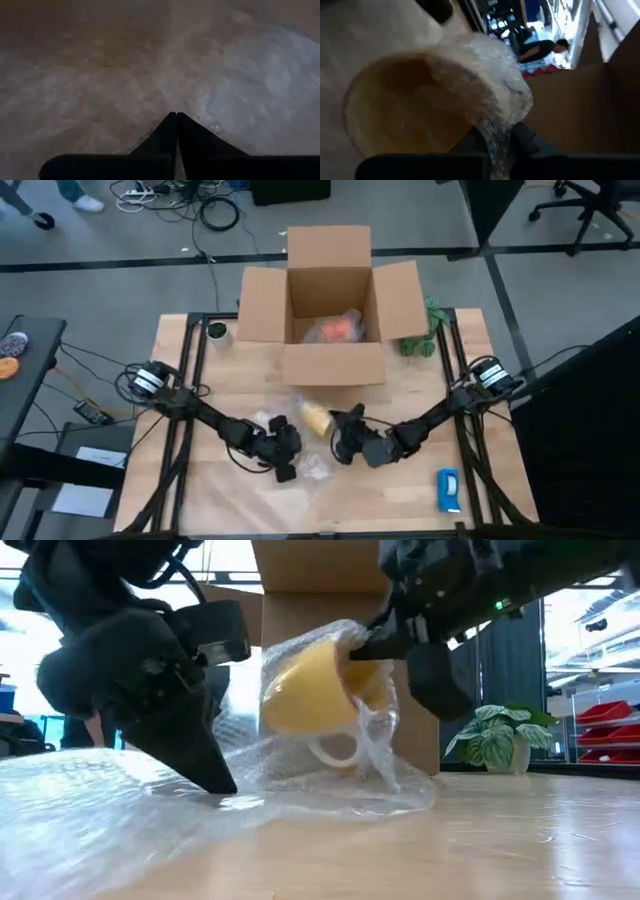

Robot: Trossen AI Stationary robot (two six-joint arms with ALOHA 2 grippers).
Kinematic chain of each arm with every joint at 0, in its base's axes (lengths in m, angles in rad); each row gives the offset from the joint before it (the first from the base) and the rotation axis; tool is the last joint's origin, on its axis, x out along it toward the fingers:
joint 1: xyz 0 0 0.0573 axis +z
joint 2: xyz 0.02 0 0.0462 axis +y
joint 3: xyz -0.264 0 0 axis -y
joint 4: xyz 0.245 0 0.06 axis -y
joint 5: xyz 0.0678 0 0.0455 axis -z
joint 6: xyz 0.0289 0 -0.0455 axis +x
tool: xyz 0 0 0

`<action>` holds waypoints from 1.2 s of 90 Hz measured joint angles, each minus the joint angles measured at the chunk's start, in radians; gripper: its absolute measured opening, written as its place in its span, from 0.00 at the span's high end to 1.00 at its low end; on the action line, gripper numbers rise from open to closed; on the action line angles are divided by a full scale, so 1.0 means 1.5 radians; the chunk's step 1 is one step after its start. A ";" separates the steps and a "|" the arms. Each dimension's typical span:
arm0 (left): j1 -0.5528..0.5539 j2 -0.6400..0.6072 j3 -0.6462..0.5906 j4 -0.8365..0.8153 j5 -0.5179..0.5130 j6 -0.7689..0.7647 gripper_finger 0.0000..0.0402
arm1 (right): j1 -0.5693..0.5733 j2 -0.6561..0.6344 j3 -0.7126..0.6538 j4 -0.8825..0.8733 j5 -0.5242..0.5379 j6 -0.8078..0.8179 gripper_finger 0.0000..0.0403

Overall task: Wrap mug
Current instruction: Wrap the yellow mug with the bubble wrap

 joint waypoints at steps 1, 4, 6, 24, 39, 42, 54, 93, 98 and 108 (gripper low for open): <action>-0.001 -0.001 0.001 0.002 0.004 0.003 1.00 | 0.001 0.000 0.000 -0.001 0.002 -0.010 1.00; -0.003 -0.006 0.003 0.002 0.015 0.020 1.00 | 0.002 0.000 0.001 -0.003 0.002 -0.048 1.00; -0.004 -0.009 0.005 0.002 0.021 0.027 1.00 | 0.002 0.000 0.001 -0.005 0.001 -0.078 1.00; 0.032 -0.056 0.006 -0.017 0.070 0.094 1.00 | 0.008 0.000 0.000 -0.039 -0.058 -0.256 1.00; 0.063 -0.090 0.006 -0.027 0.093 0.109 1.00 | -0.003 0.000 -0.003 -0.058 -0.045 -0.308 1.00; 0.067 -0.096 0.006 -0.032 0.092 0.115 1.00 | -0.005 0.000 -0.002 -0.055 -0.047 -0.306 1.00; 0.083 -0.119 0.007 -0.032 0.089 0.133 1.00 | -0.015 0.007 -0.002 -0.074 -0.053 -0.260 1.00; 0.106 -0.213 0.026 0.101 0.191 0.249 1.00 | -0.030 0.038 0.000 -0.134 -0.140 -0.183 0.96; 0.111 -0.214 0.029 0.143 0.167 0.282 1.00 | -0.030 0.038 0.000 -0.136 -0.157 -0.194 0.94; 0.128 -0.197 0.029 0.191 0.071 0.319 1.00 | -0.030 0.038 -0.001 -0.144 -0.172 -0.225 0.88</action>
